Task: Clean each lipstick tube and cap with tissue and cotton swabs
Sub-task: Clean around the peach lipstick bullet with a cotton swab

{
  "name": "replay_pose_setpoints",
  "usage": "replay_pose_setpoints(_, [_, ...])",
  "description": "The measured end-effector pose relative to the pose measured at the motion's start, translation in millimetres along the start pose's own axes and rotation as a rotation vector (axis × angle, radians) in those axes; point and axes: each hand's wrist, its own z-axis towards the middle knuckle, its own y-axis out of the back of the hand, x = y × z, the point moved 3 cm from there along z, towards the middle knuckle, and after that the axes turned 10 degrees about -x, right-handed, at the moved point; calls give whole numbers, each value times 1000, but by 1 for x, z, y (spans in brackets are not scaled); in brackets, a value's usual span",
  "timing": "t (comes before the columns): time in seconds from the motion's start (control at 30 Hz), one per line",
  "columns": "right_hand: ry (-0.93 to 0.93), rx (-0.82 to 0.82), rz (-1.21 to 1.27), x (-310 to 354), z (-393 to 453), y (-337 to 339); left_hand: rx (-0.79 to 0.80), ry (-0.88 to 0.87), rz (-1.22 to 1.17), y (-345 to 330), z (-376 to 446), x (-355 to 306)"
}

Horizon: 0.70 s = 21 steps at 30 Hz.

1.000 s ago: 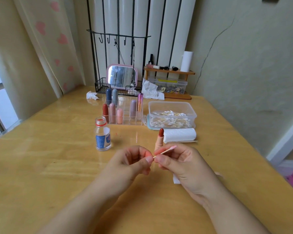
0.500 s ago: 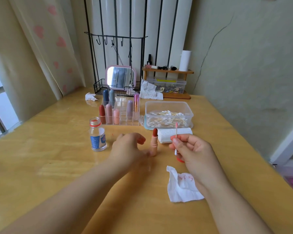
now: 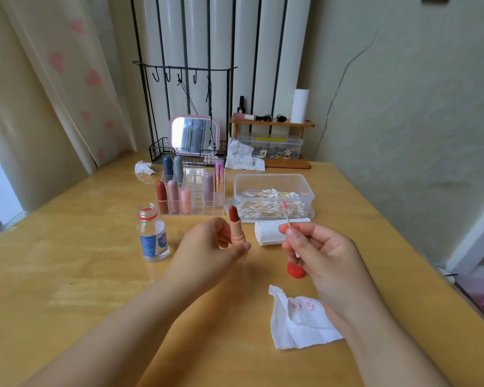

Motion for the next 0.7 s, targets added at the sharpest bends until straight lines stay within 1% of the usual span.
replay_pose_setpoints(0.13, [80,64,2,12,-10,-9,18,-8,-294,22,-12,-3])
replay_pose_setpoints(0.23, [158,56,-39,26,-16,-14,47,3,-490,28,-19,-3])
replay_pose_setpoints(0.37, [314,104,-212,47,-19,-19,113,-1,-626,31,-27,-3])
replay_pose_setpoints(0.43, [354,117,-265,52,-16,-22,141,0,-674,32,-30,-3])
replay_pose_setpoints(0.57, [396,111,-236,54,-9,-31,209,92,-836,31,-35,-5])
replay_pose_setpoints(0.7, [420,118,-166,37,-11,-31,240,238,-992,28,-36,-4])
